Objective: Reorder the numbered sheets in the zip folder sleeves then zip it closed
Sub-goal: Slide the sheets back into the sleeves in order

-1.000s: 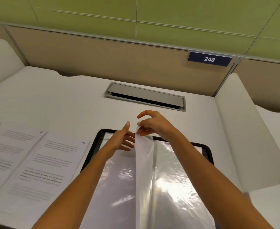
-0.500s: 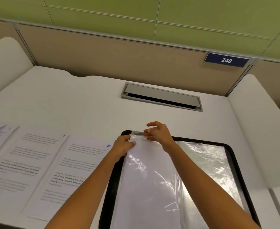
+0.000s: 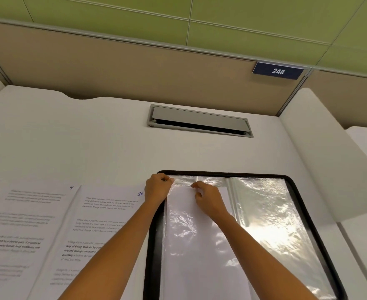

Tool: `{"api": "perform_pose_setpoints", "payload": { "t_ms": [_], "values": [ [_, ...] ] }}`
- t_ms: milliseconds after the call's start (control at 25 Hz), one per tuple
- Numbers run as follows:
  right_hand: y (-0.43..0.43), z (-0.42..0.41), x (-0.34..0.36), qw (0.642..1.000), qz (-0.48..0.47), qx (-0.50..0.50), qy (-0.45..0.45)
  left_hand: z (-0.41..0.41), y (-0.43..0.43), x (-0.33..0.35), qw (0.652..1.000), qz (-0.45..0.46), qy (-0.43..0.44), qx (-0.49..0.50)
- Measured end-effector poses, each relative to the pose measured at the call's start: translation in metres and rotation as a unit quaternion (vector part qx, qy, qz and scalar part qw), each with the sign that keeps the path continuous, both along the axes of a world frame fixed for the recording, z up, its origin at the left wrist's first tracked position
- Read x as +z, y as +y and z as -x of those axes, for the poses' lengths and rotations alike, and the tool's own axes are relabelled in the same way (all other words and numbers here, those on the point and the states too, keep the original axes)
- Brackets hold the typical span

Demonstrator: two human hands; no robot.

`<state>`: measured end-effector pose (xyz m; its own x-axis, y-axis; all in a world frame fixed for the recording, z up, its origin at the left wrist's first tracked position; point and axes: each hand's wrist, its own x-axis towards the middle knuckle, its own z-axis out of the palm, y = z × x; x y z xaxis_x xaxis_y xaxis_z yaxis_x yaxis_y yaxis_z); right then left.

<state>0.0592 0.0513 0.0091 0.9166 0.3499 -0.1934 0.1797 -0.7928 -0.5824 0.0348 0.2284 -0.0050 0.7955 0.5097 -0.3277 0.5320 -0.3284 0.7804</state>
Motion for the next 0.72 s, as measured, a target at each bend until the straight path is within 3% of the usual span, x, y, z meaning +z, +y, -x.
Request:
{"api": "perform_pose_setpoints", "payload": {
  "t_ms": [240, 400, 560, 720],
  "values": [
    [0.003, -0.004, -0.001, 1.0, 0.015, 0.018, 0.007, 0.006, -0.002, 0.001, 0.988, -0.151, 0.007, -0.037],
    [0.01, 0.0, -0.006, 0.998, 0.037, 0.041, -0.005, 0.012, -0.001, 0.011, 0.983, -0.177, -0.032, -0.038],
    [0.034, 0.002, 0.001, 0.998, -0.009, 0.037, -0.049, 0.032, 0.024, 0.021, 0.981, -0.183, -0.069, -0.001],
    [0.085, 0.014, 0.015, 0.994, -0.073, 0.059, -0.059, 0.07, 0.077, 0.026, 0.971, -0.229, -0.05, 0.037]
  ]
}}
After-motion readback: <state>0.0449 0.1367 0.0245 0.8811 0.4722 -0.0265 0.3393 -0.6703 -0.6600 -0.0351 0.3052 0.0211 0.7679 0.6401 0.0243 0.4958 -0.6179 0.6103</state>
